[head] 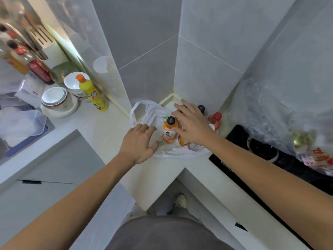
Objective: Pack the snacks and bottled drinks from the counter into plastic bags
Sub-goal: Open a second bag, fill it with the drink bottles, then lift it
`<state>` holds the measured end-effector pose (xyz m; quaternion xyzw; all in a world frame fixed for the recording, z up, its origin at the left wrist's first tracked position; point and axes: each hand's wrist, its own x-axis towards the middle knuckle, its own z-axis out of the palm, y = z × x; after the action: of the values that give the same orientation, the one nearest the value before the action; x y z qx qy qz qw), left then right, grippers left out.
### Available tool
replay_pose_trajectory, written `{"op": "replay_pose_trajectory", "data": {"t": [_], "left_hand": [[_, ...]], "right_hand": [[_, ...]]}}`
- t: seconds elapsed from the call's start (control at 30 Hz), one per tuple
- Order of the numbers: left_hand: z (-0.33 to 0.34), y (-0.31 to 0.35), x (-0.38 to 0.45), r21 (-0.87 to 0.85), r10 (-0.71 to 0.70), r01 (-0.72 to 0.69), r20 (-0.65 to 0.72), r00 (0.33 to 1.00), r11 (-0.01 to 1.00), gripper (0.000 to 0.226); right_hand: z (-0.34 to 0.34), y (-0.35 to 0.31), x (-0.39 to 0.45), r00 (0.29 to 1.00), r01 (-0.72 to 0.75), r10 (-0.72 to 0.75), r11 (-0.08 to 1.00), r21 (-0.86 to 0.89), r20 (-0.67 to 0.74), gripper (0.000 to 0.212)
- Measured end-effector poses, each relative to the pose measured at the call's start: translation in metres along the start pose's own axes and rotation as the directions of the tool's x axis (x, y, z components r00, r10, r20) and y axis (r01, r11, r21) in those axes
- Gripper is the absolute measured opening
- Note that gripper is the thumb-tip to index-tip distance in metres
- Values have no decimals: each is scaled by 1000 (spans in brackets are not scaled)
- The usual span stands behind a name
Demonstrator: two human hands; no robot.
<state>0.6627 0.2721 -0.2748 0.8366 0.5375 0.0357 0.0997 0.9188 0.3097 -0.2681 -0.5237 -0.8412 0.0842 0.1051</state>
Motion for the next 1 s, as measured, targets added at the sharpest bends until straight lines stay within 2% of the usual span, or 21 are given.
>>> {"op": "replay_pose_trajectory", "data": {"t": [0.13,0.33,0.53,0.63,0.83,1.0], "left_hand": [[-14,14,-13,40,86,-82,-111,990,996,60],[-33,46,-21,60,291,-285,-141,946,957,68],[-38,118,-49,11,461,-464,-123,879,886,69],[-33,170,-72,15,564,-566,-100,820,825,68],[-17,295,-128,53,740,-738,-43,672,673,71],[10,393,-181,57,790,-788,-43,611,613,69]], "right_hand": [[-16,-15,-38,992,-105,104,994,-14,-67,62],[-35,-45,-128,923,-366,354,929,-61,-152,62],[-55,-79,-248,753,-642,607,762,-86,-255,65],[-66,-97,-318,654,-741,693,667,-74,-305,66],[-76,-120,-470,443,-879,800,477,-19,-404,64],[-80,-122,-585,344,-921,847,388,30,-406,64]]}}
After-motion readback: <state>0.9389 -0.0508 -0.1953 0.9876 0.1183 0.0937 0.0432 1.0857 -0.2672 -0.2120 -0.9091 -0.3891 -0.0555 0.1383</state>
